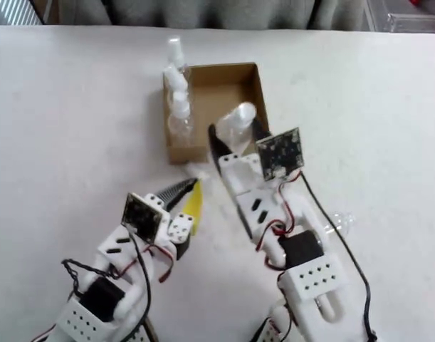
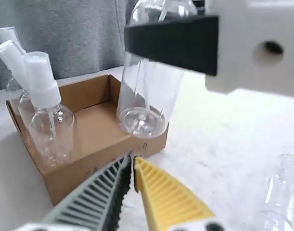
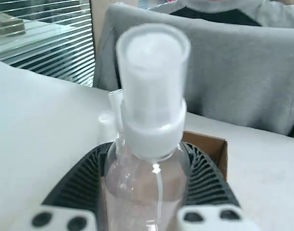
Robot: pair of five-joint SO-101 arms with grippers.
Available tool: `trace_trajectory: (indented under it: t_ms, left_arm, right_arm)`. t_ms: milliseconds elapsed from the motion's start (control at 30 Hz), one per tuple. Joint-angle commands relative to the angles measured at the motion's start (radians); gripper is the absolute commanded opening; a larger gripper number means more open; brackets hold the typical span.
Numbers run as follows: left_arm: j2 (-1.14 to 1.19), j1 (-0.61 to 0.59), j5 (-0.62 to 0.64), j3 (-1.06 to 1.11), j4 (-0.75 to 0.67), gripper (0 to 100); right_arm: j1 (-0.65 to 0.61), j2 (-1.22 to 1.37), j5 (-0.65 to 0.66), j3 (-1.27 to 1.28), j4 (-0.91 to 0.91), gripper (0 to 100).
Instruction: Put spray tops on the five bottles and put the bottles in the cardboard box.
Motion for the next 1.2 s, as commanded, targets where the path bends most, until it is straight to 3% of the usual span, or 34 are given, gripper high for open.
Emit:
trace_trajectory:
  t_ms: [0, 167, 333, 433, 633, 1000, 1167]
  left_arm:
    - [-0.008, -0.047, -0.011, -0.003, 0.038, 2]
    - [-0.008, -0.242, -0.011, -0.020, 0.037, 2]
    - [-0.007, -0.530, -0.011, -0.003, 0.143, 2]
    - [-0.007, -0.619, -0.011, -0.003, 0.167, 2]
    - [-0.007, -0.639, -0.012, -0.003, 0.285, 2]
    - [-0.007, -0.644, -0.014, -0.003, 0.287, 2]
    - [-0.005, -0.641, -0.120, -0.003, 0.288, 2]
  right_arm:
    - [0.048, 0.001, -0.005, -0.091, -0.005, 1.6]
    - [0.071, 0.067, -0.003, -0.152, -0.008, 1.6]
    - [0.119, 0.300, -0.009, -0.299, -0.021, 1.6]
    - [0.150, 0.452, -0.011, -0.364, -0.111, 1.6]
    - [0.185, 0.731, -0.003, -0.497, -0.245, 1.6]
    - [0.183, 1.152, -0.003, -0.858, -0.295, 1.6]
    - [0.185, 1.311, -0.003, -1.022, -0.291, 1.6]
